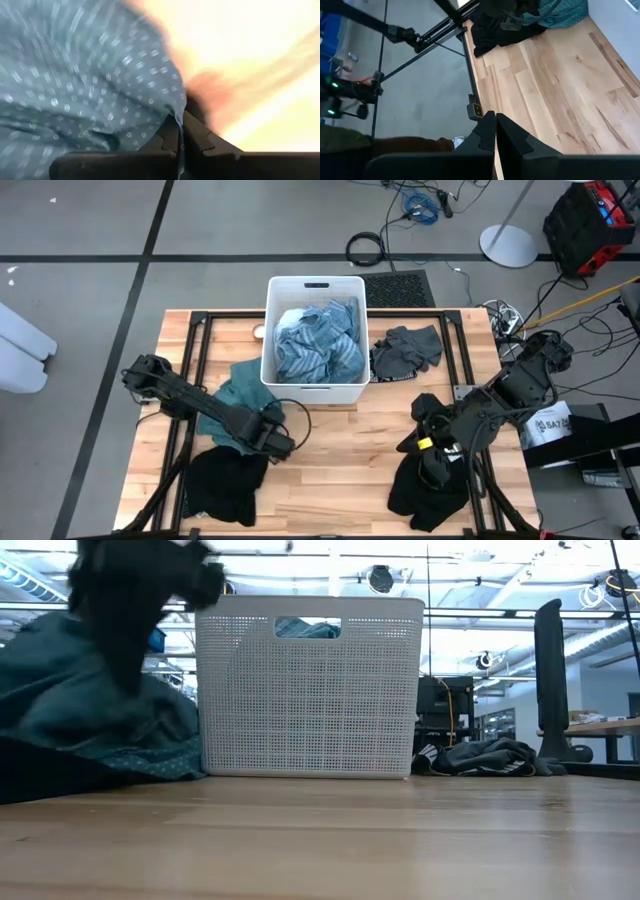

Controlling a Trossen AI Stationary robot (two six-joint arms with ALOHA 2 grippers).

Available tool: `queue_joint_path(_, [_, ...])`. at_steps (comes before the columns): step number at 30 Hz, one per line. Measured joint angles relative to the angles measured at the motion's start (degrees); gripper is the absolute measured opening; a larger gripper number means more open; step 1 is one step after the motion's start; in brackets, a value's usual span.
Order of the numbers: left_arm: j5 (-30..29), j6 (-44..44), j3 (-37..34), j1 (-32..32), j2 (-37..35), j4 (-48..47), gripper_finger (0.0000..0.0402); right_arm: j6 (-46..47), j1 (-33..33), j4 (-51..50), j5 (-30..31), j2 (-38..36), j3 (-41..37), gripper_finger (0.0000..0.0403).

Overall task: Sort clothes
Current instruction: Put the green polo shirt into the white laundry bin

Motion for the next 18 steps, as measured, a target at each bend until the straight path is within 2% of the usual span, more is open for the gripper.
queue_joint_path(4, [-2.7, 1.4, 8.3, -0.1, -0.1, 0.6, 0.0005, -4.2, 1.7, 0.0, 0.1, -0.2, 0.0, 0.0])
queue_joint_path(9, [-9.2, 1.6, 19.0, 0.0, -0.1, 3.2, 0.0004, -10.6, 4.2, 3.3, 0.2, -0.2, 0.0, 0.0])
queue_joint_path(14, [-12.8, 7.9, 27.2, 0.1, -0.1, 10.4, 0.0003, -15.8, 6.2, 9.0, 0.2, -1.0, 0.0, 0.0])
queue_joint_path(18, [-13.3, 13.9, 31.7, 0.4, -0.1, 17.5, 0.0003, -20.0, 7.0, 13.5, 0.3, -2.0, 0.0, 0.0])
